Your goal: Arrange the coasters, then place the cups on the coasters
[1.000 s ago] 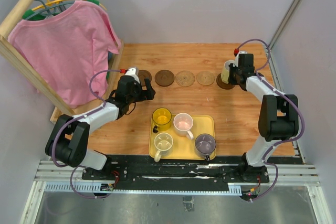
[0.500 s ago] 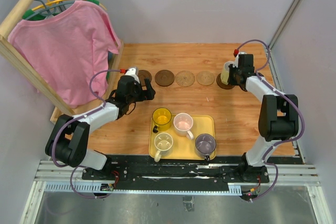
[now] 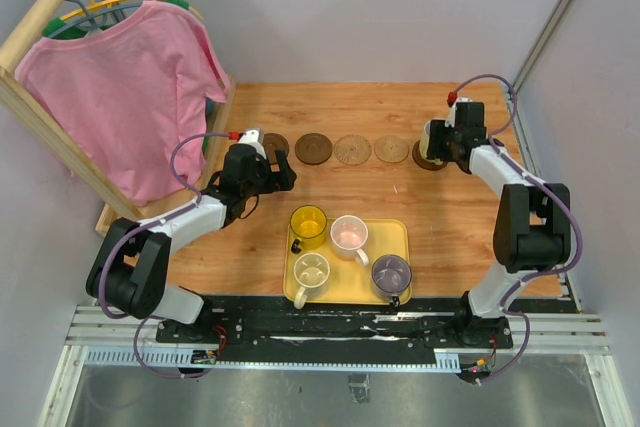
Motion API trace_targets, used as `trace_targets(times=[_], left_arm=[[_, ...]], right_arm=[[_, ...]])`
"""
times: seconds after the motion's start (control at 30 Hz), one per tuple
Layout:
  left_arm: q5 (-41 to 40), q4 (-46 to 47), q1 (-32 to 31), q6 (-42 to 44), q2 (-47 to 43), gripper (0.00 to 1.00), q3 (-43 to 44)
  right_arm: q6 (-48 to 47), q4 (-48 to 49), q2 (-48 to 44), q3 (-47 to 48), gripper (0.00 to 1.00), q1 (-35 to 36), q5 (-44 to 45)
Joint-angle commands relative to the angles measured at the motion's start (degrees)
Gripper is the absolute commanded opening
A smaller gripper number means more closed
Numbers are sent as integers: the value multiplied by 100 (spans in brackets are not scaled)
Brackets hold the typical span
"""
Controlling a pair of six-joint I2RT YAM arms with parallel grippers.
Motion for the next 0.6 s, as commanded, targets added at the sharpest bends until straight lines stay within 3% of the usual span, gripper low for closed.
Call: trace_targets(times=[0.0, 0.3, 0.57], left_arm=[[71, 42, -21, -17, -53, 100, 86], [128, 40, -22, 15, -258, 100, 12], [366, -32, -21, 63, -398, 100, -41]], right_arm=[[64, 12, -490, -131, 59, -27, 54], [415, -508, -1978, -847, 73, 439, 276], [1043, -2004, -3629, -1626, 77, 1700, 558]])
